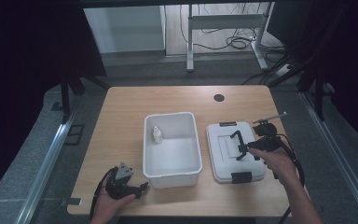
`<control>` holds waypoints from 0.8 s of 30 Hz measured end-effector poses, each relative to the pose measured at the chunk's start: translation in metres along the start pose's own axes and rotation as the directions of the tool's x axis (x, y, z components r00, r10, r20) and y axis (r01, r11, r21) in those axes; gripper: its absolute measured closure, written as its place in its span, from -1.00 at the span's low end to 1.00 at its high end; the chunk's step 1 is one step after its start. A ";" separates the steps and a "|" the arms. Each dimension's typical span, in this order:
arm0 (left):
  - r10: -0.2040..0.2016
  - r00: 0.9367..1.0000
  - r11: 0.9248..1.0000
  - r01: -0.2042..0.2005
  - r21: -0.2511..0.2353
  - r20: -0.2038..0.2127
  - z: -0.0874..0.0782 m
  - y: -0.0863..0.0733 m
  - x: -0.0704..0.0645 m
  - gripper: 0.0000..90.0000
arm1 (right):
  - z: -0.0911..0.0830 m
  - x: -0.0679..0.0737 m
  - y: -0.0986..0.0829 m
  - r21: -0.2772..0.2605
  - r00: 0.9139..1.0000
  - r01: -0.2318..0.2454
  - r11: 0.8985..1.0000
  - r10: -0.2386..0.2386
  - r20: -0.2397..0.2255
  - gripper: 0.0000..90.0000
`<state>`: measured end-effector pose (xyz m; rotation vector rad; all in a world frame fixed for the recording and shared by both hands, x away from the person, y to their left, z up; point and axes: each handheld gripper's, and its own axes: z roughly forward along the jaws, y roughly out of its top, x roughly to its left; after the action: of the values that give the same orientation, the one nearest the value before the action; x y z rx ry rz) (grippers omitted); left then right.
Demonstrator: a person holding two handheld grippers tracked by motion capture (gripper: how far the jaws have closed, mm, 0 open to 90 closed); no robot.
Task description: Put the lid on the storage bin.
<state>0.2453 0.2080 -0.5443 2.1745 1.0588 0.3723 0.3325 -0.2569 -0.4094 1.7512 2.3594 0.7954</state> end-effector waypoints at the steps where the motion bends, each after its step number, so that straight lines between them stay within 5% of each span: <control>1: 0.000 1.000 1.000 0.000 0.000 0.000 0.000 0.000 0.000 -0.73 | 0.001 -0.001 0.001 0.004 1.000 0.002 1.000 -0.002 0.006 0.06; 24: 0.000 1.000 1.000 0.000 0.000 0.000 0.000 0.000 0.000 -0.73 | 0.024 -0.022 0.019 0.052 0.995 -0.087 0.995 0.084 0.051 0.16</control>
<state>0.2453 0.2079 -0.5443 2.1744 1.0593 0.3722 0.3650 -0.2646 -0.4260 1.8821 2.3095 0.6979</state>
